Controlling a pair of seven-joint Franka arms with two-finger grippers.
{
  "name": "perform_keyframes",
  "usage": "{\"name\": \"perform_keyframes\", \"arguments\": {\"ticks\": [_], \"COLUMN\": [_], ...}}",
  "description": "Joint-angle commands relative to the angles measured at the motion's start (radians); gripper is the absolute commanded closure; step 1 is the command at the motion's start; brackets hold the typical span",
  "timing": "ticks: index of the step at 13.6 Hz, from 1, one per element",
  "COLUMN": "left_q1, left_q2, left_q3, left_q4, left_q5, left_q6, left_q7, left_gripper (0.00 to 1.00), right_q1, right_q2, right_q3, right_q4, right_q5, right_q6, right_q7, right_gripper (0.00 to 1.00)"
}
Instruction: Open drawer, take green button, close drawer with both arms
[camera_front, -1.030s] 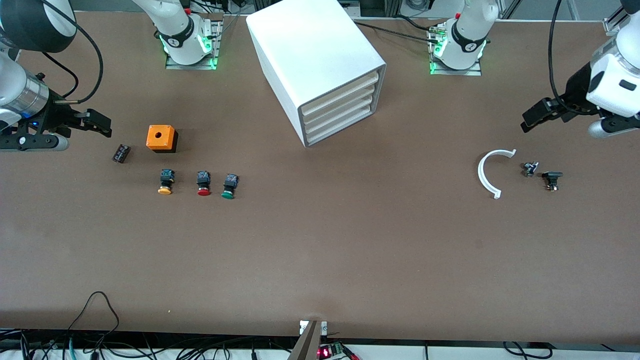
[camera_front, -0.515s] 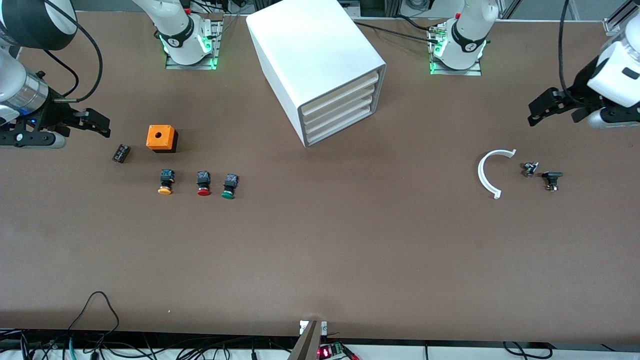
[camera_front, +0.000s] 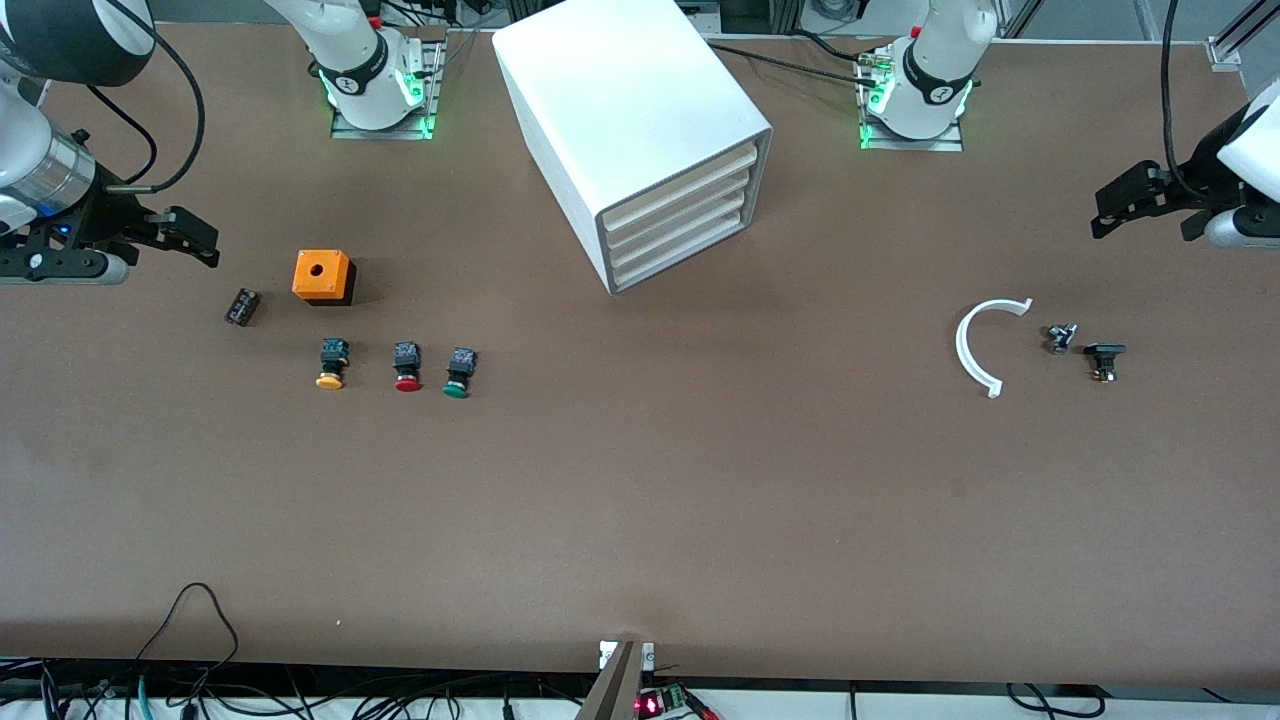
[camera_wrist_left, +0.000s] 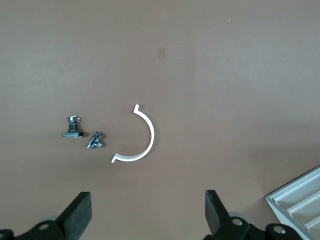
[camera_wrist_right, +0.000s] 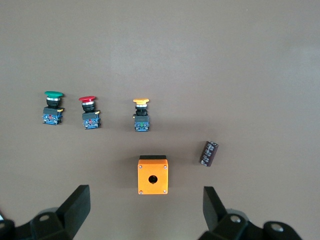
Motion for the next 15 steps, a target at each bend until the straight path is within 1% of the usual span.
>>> {"name": "perform_keyframes", "arguments": {"ticks": [1, 4, 15], "left_q1": [-0.003, -0.002, -0.002], "left_q2": [0.013, 0.014, 0.021], "left_q3": [-0.006, -0.011, -0.011], "left_q4": [0.034, 0.036, 0.036], "left_q5": [0.016, 0.01, 0.007], "left_q6": [-0.021, -0.019, -0.01], "left_q7": [0.022, 0.02, 0.02], "left_gripper": [0.0, 0.0, 0.0], "right_q1": [-0.005, -0.003, -0.003], "right_q2": [-0.025, -0.021, -0.02], "right_q3": [0.001, 0.002, 0.005], "right_q4": [-0.016, -0.002, 0.0], "right_q5": [-0.003, -0.005, -0.005], "right_q6": [0.004, -0.028, -0.023], "right_q7": [0.015, 0.015, 0.015], "right_gripper": [0.0, 0.0, 0.0]}}
